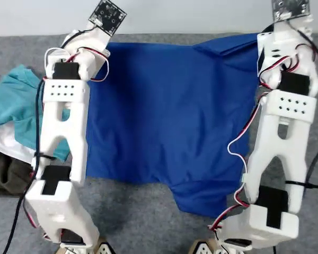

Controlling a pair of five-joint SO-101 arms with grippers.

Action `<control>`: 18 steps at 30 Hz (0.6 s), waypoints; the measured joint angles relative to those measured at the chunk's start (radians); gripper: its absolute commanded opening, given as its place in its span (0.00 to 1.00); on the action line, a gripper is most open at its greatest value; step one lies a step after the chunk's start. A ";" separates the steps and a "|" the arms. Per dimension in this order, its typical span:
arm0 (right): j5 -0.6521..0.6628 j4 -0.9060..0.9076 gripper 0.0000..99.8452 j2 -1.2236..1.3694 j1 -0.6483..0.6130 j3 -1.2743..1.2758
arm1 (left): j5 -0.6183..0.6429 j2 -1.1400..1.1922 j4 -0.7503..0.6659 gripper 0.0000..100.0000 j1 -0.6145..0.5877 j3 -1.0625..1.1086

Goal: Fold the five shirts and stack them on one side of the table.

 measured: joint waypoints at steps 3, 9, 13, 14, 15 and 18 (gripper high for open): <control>0.000 0.078 0.01 0.002 0.000 0.000 | 0.000 0.006 0.098 0.01 0.000 -0.006; 0.000 0.376 0.01 0.000 -0.035 0.000 | 0.000 0.006 0.387 0.01 0.000 -0.006; 0.000 0.566 0.01 -0.020 -0.052 0.000 | 0.000 0.015 0.608 0.01 0.028 -0.011; 0.000 0.608 0.01 -0.034 -0.057 0.000 | 0.000 0.015 0.655 0.01 0.034 -0.014; 0.000 0.647 0.01 -0.054 -0.063 0.000 | 0.000 0.015 0.698 0.01 0.034 -0.017; 0.000 0.775 0.01 -0.098 -0.078 0.000 | 0.000 0.015 0.783 0.01 0.028 -0.015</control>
